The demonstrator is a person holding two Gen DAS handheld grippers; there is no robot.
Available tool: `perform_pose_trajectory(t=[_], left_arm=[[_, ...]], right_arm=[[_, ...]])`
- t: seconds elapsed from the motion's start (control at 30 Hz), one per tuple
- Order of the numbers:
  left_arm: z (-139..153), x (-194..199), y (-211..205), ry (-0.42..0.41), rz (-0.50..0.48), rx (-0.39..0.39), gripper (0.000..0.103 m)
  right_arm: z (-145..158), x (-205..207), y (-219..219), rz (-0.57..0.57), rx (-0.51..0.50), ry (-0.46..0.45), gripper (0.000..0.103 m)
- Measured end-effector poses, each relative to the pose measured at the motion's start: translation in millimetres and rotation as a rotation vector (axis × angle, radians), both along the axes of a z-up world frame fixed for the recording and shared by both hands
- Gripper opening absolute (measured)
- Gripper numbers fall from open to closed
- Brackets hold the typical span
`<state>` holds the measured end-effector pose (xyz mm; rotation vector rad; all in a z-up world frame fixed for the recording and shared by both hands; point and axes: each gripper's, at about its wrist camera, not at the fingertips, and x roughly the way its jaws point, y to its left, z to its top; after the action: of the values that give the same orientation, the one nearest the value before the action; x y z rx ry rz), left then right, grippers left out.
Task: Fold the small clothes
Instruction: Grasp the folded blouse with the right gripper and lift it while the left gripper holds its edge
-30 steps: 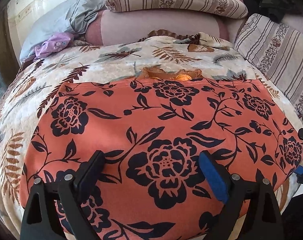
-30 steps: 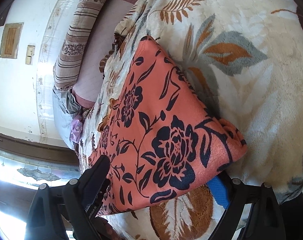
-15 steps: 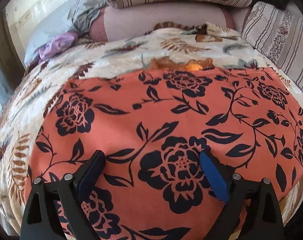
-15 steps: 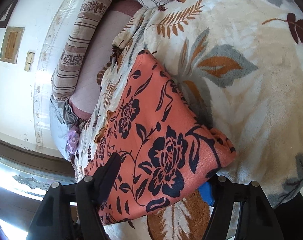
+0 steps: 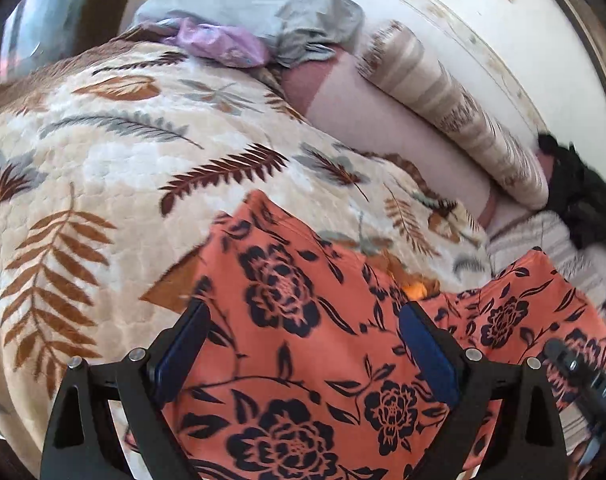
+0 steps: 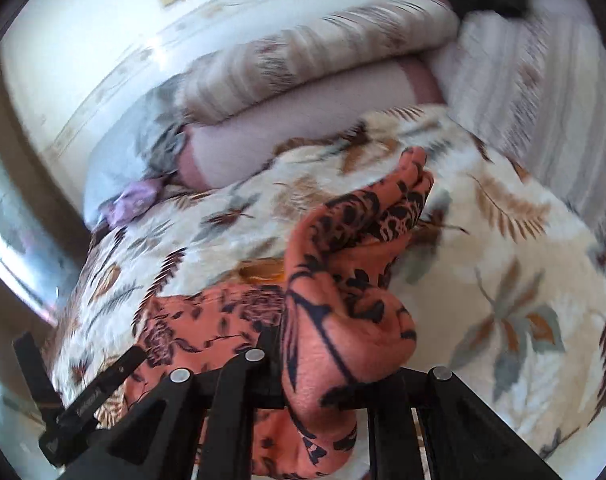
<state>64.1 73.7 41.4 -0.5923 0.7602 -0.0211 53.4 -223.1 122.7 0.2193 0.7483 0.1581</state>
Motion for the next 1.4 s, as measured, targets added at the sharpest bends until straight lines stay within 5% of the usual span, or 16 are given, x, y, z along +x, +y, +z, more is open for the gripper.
perform_pose_trajectory(t=[0.1, 0.23, 0.3, 0.53, 0.83, 0.9, 0.97, 1.03, 1.23, 1.4], left_arm=[[-5, -5, 50, 0.021, 0.088, -0.110, 0.095], [-19, -5, 72, 0.015, 0.046, -0.185, 0.094], [-27, -2, 69, 0.015, -0.015, -0.196, 0.094], [-26, 12, 42, -0.070, -0.248, -0.412, 0.094], [-28, 58, -9, 0.083, -0.324, -0.321, 0.093], [-29, 70, -18, 0.116, -0.360, -0.290, 0.076], [-27, 82, -25, 0.141, -0.417, -0.256, 0.026], [-17, 90, -29, 0.126, -0.453, -0.179, 0.015], [18, 87, 7, -0.045, -0.535, -0.150, 0.012], [-54, 110, 41, 0.155, -0.451, -0.080, 0.012]], right_arm=[[-26, -6, 78, 0.181, -0.075, 0.030, 0.015], [-125, 4, 124, 0.288, -0.065, 0.278, 0.016], [-119, -1, 120, 0.266, -0.036, 0.242, 0.015], [-79, 2, 108, 0.256, 0.033, 0.184, 0.015], [-86, -32, 141, 0.319, -0.216, 0.062, 0.015], [-85, -36, 144, 0.323, -0.239, 0.038, 0.014], [-81, -37, 146, 0.325, -0.244, 0.022, 0.014], [-75, -38, 149, 0.321, -0.256, -0.001, 0.014], [-47, -36, 170, 0.309, -0.221, -0.076, 0.015], [-101, -22, 218, 0.401, -0.245, 0.045, 0.023]])
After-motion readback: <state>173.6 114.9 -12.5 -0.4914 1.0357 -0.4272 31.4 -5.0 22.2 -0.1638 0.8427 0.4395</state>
